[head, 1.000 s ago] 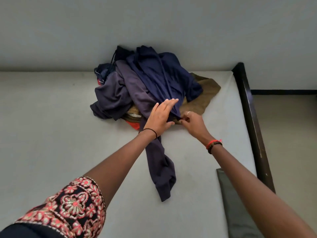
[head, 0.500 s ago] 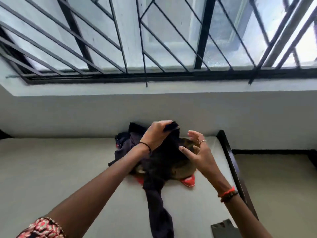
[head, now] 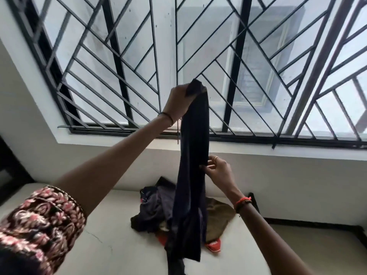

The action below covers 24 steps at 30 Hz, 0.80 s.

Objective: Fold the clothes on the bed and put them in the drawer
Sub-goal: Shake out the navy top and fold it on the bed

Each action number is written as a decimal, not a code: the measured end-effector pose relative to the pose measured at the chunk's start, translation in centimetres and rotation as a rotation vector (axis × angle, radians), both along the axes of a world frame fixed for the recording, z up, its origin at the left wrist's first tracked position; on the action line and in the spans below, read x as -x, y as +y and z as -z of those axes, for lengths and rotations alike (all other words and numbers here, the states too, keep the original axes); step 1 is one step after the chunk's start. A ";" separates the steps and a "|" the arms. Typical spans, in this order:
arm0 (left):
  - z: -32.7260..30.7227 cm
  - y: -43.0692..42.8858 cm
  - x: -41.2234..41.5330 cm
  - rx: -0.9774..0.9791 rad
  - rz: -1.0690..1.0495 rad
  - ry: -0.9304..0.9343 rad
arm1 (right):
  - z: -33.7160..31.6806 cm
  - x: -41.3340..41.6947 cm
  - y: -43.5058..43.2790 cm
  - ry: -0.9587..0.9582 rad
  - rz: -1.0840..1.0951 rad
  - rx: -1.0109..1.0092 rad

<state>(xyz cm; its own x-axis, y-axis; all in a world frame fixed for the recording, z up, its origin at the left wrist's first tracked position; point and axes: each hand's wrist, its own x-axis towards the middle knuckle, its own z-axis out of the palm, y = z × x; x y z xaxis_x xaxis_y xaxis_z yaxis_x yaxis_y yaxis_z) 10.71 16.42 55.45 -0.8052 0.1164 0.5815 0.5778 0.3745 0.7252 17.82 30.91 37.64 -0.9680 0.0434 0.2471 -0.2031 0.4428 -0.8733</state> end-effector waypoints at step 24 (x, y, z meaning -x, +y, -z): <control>-1.3 -18.2 0.1 -0.089 -0.463 -0.179 | -7.4 -10.9 12.8 -0.047 0.303 -0.326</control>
<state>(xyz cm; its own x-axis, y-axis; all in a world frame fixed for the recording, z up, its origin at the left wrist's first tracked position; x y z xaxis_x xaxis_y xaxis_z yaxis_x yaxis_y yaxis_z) 10.57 -1.80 56.76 -0.8486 -0.3201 0.4213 0.2297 0.4945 0.8383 28.73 43.69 45.00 -0.9341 0.2539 0.2509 0.0146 0.7296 -0.6838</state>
